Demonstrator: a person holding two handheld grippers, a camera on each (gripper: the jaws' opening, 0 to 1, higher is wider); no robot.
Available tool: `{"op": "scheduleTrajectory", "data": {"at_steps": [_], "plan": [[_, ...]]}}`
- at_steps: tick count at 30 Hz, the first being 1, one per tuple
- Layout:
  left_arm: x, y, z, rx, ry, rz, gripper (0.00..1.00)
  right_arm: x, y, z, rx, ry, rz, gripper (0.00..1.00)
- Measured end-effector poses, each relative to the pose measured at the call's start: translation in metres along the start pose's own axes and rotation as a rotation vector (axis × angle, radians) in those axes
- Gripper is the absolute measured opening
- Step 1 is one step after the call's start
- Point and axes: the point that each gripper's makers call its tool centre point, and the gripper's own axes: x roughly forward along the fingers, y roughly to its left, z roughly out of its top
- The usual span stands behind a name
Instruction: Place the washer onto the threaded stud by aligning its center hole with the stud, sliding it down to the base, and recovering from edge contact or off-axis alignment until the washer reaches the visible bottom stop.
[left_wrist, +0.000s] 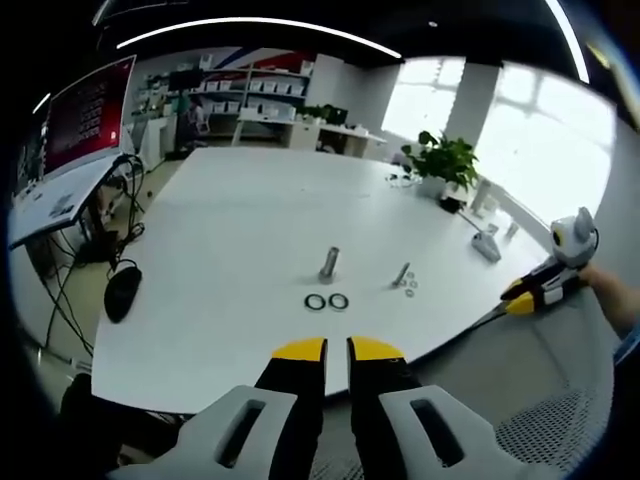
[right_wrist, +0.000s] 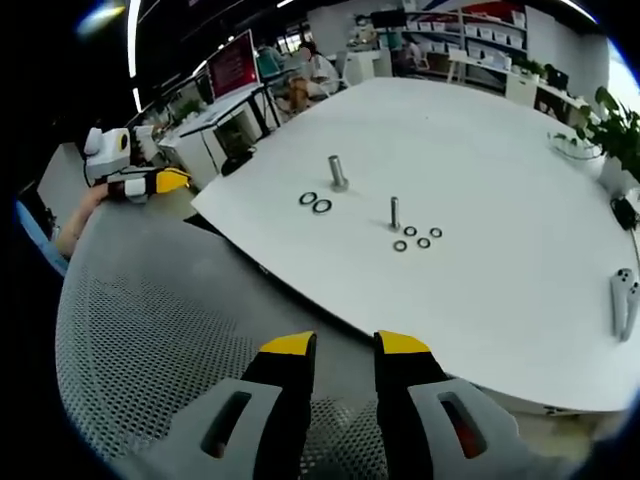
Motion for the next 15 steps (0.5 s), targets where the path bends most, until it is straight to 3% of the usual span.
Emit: {"op": "scheduleTrajectory", "data": {"at_steps": [7,9,15], "plan": [[0.0014,-0.0046,-0.0042,0.023,0.028,-0.031,0.06,-0.0021,-0.0063,0.0011,0.034,-0.018,-0.037,0.25],[0.0004,-0.0042,0.0012,0.025,-0.006,-0.027,0.06,-0.0020,-0.0067,0.0006,0.033,-0.014,-0.039,0.25],[-0.0001,-0.0025,0.0019,0.014,-0.013,-0.020,0.06,0.0000,-0.0020,-0.0035,0.024,0.013,-0.011,0.25]]}}
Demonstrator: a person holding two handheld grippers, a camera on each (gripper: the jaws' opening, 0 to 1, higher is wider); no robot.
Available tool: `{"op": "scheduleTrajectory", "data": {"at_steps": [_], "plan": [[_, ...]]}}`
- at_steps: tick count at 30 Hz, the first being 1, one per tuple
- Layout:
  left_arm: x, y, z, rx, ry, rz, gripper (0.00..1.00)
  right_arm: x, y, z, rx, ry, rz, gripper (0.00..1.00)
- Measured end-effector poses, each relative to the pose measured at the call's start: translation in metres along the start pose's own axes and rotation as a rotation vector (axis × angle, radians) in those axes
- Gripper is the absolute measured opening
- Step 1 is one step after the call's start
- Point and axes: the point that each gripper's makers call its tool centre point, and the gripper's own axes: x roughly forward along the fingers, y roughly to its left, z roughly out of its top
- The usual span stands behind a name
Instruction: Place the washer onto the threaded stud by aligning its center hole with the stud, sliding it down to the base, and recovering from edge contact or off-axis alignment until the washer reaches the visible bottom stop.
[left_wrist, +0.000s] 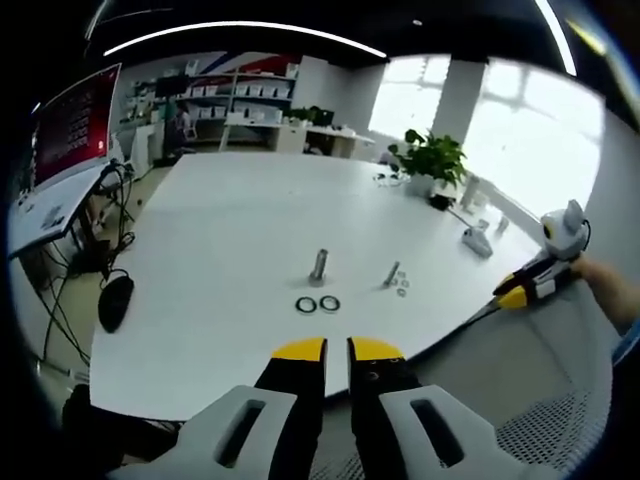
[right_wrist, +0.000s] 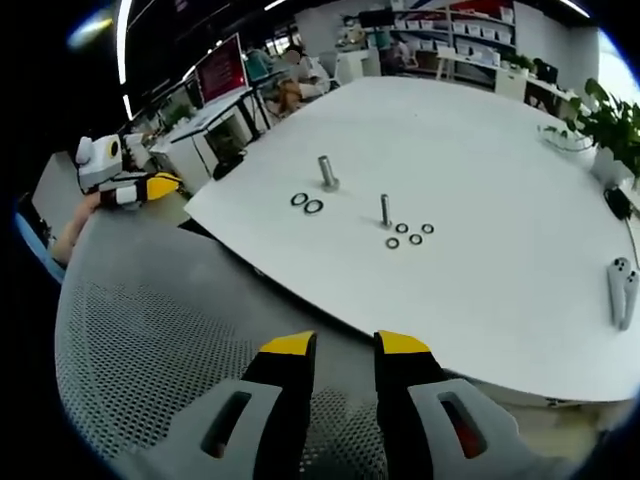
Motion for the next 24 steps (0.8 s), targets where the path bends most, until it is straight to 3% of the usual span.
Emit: {"op": "scheduleTrajectory", "data": {"at_steps": [5,9,12,14,17,19,24], "plan": [[-0.001,0.007,-0.004,-0.040,0.021,0.036,0.06,-0.001,-0.001,-0.001,0.028,-0.009,-0.005,0.25],[-0.005,0.014,0.004,-0.074,-0.036,0.081,0.06,0.000,0.002,-0.005,0.009,0.024,0.007,0.25],[-0.006,0.015,0.002,-0.098,-0.030,0.078,0.06,0.001,0.005,-0.004,0.002,0.025,0.029,0.25],[-0.006,0.016,0.002,-0.096,-0.027,0.086,0.06,0.002,0.007,-0.004,-0.027,0.039,0.037,0.26],[-0.005,0.016,0.003,-0.101,-0.036,0.086,0.06,-0.001,0.003,0.008,-0.182,-0.011,-0.005,0.26],[-0.005,0.015,0.002,-0.101,-0.028,0.081,0.06,0.000,0.008,0.000,-0.164,0.035,0.026,0.26],[-0.005,0.016,0.002,-0.115,-0.029,0.079,0.06,0.000,0.011,0.001,-0.167,0.027,0.045,0.26]]}}
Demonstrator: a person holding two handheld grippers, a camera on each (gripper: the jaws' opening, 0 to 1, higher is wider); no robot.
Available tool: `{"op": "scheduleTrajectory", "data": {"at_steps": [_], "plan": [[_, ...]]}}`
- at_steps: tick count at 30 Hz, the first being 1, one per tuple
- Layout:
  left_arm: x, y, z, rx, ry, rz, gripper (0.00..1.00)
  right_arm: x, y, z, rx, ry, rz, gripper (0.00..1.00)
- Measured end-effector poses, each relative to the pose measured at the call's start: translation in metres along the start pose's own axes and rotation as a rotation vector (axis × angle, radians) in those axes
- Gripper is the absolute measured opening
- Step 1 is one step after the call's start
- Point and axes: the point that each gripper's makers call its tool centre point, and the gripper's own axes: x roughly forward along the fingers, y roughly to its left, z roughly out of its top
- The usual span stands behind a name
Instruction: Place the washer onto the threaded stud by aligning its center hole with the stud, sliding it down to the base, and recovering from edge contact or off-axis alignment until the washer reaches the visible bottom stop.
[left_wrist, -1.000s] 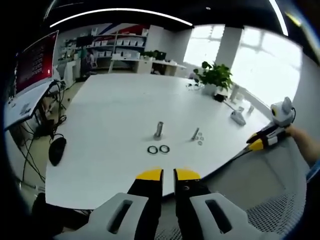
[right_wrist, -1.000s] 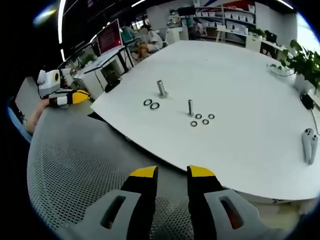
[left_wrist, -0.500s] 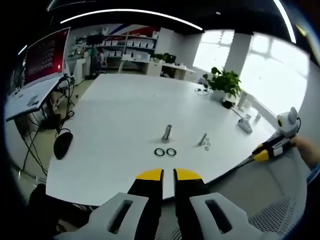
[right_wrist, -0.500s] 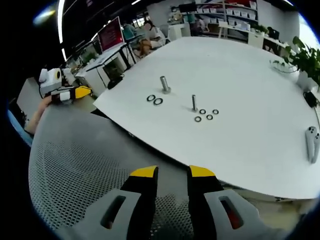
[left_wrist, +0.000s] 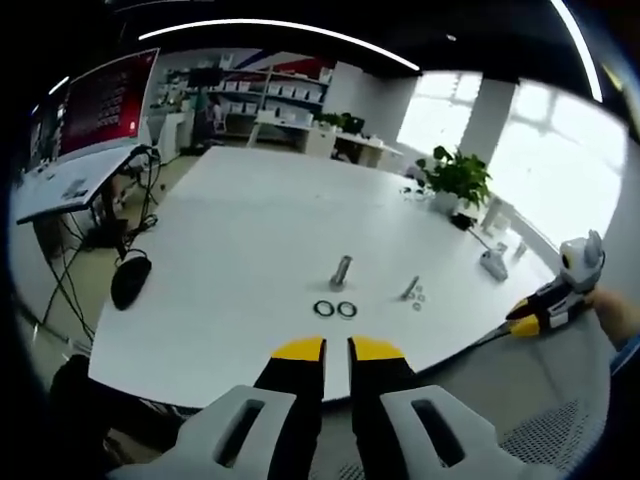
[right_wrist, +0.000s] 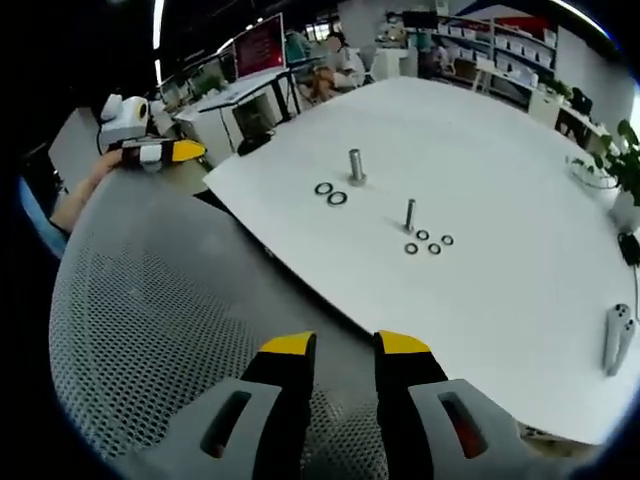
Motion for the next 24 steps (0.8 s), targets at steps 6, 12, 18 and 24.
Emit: {"op": "scheduleTrajectory", "data": {"at_steps": [6,12,18,24], "plan": [[-0.002,-0.001,-0.003,-0.029,0.015,-0.004,0.06,-0.002,-0.011,0.002,-0.014,0.011,0.027,0.25],[-0.001,0.001,-0.001,-0.020,0.001,0.008,0.06,-0.013,-0.013,0.012,-0.008,-0.032,0.113,0.25],[-0.002,0.003,-0.003,-0.027,0.010,0.016,0.06,-0.022,-0.031,0.024,0.031,-0.075,0.115,0.25],[-0.003,0.004,-0.004,-0.021,0.012,0.027,0.06,-0.023,-0.051,0.034,-0.030,-0.075,0.053,0.25]]}}
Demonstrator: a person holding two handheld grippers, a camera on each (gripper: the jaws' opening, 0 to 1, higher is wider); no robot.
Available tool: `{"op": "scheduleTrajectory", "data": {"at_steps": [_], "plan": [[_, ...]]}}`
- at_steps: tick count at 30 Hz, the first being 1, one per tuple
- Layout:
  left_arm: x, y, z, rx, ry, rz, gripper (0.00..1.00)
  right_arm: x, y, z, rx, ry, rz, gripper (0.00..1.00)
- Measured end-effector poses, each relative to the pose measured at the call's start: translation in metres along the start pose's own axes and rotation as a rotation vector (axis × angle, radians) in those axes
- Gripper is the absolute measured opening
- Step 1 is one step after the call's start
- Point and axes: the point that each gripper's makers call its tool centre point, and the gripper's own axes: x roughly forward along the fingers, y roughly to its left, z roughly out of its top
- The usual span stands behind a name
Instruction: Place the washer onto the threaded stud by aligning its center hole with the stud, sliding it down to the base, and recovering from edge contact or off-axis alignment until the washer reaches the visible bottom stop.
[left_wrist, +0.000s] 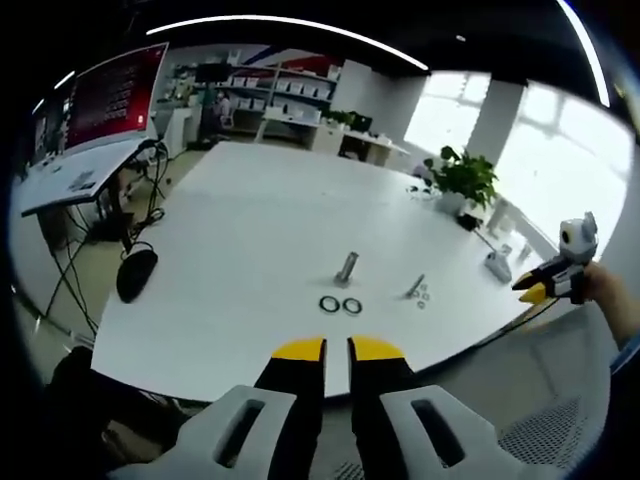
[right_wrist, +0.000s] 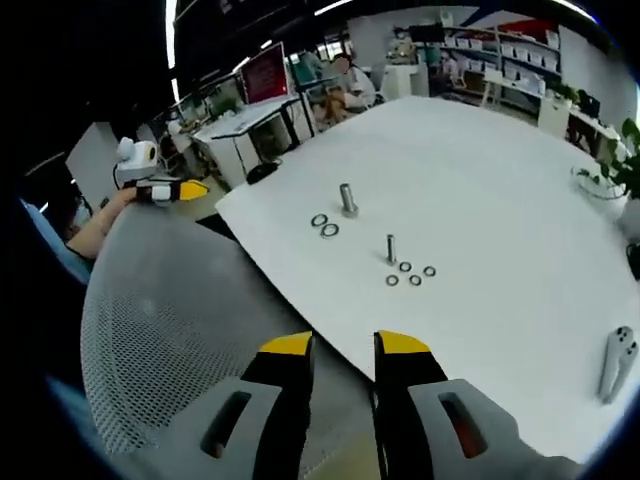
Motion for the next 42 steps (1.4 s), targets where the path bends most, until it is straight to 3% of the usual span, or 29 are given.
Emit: {"op": "scheduleTrajectory", "data": {"at_steps": [8,12,17,21,25,36,42], "plan": [[0.000,-0.001,-0.004,-0.006,0.026,-0.010,0.03,0.008,-0.011,0.008,-0.108,0.045,0.022,0.25],[-0.001,0.000,-0.004,-0.014,0.019,-0.011,0.03,0.015,-0.015,0.020,-0.084,0.025,0.047,0.25],[0.001,-0.001,-0.004,-0.015,0.025,-0.011,0.03,0.030,-0.035,0.013,-0.184,0.119,-0.003,0.25],[0.001,-0.001,-0.004,-0.017,0.024,-0.014,0.04,0.043,-0.038,0.007,-0.189,0.164,0.024,0.25],[0.001,-0.003,-0.001,-0.033,0.003,-0.025,0.07,0.057,-0.044,0.000,-0.273,0.230,0.017,0.25],[0.000,0.000,-0.003,-0.041,0.008,-0.011,0.07,0.088,-0.042,-0.002,-0.384,0.334,0.072,0.25],[-0.001,0.001,-0.003,-0.047,0.010,-0.005,0.07,0.103,-0.048,0.004,-0.409,0.351,0.068,0.25]]}}
